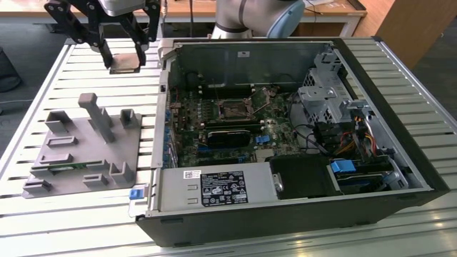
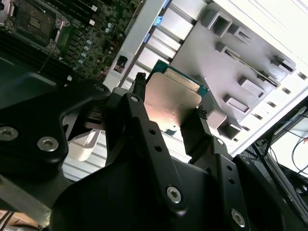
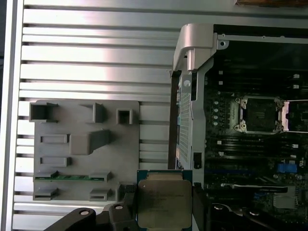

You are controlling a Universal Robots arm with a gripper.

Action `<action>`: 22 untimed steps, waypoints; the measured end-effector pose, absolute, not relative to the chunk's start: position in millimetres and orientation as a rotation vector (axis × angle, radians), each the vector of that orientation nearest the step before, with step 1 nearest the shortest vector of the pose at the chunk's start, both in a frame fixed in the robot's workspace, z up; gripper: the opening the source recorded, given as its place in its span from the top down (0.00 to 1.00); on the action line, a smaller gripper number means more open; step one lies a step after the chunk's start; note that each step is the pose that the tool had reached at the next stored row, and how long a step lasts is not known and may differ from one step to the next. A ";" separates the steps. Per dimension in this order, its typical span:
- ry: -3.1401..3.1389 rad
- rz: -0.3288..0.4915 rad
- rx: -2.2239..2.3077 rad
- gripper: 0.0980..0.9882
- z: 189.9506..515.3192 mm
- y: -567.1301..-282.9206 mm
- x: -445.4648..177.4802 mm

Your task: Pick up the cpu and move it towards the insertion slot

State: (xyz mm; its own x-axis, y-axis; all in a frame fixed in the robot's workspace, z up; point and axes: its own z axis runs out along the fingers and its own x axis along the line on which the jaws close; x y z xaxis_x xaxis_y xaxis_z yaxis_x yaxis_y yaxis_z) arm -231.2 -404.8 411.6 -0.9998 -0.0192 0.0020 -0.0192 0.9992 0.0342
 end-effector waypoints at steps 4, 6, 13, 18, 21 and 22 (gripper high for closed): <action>-3.139 -0.054 0.030 0.50 411.6 -404.8 -223.9; -3.139 -0.054 0.030 0.50 411.6 -404.8 -220.5; -3.139 -0.053 0.030 0.50 411.6 -404.9 -209.0; -3.139 -0.054 0.030 0.50 411.6 -404.8 -198.4; -3.139 -0.054 0.030 0.50 411.6 -404.8 -192.5; -3.139 -0.054 0.030 0.50 411.6 -404.8 -190.4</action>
